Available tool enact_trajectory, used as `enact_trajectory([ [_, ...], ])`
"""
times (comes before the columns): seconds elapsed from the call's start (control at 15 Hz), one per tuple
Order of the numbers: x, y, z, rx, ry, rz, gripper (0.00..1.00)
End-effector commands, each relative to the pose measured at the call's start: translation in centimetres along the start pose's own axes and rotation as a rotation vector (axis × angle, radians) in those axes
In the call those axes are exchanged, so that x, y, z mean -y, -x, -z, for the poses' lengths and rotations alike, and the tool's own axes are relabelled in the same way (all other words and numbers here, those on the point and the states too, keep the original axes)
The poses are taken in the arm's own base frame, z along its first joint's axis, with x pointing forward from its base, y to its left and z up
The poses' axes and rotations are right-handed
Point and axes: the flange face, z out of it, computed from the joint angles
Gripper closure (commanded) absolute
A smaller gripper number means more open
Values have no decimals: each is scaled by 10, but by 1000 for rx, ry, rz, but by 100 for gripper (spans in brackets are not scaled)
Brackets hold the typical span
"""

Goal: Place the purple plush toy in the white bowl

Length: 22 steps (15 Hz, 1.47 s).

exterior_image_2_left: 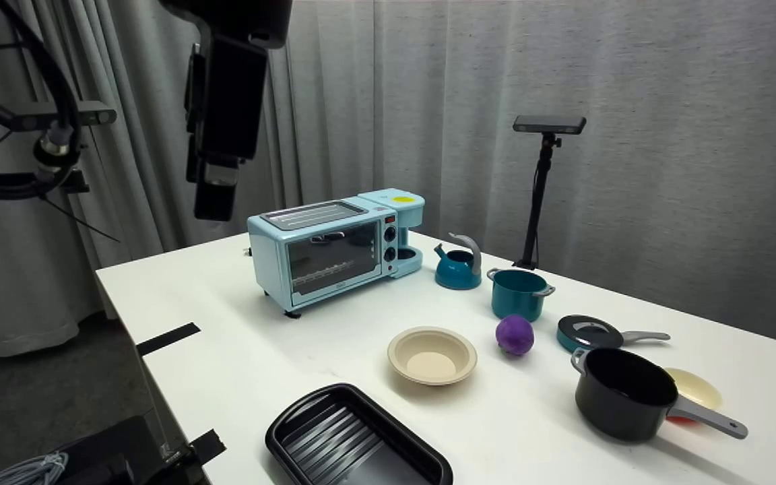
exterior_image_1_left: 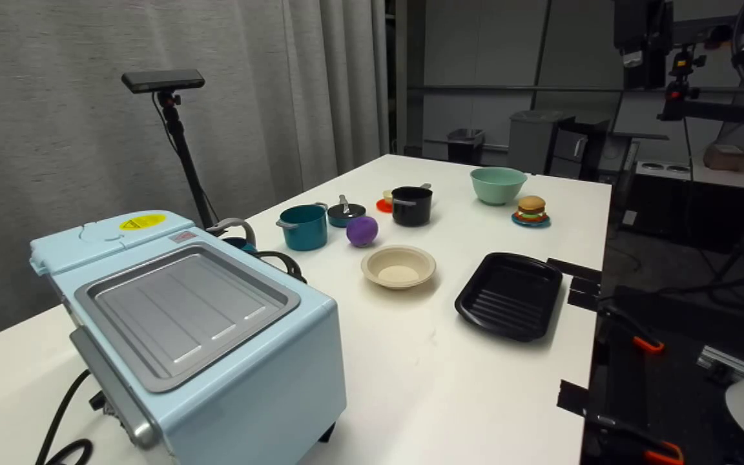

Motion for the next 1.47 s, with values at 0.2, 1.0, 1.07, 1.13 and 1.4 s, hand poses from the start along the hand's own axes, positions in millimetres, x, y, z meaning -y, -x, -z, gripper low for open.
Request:
enact_trajectory([
  [0.2,0,0,1,1,0,0,0],
  [1.0,69,-133,9,-91,20,34,0],
  [1.07,76,-152,7,-105,29,34,0],
  [1.13,84,-170,2,-143,34,36,0],
  [1.4,90,-252,-10,-231,26,45,0],
])
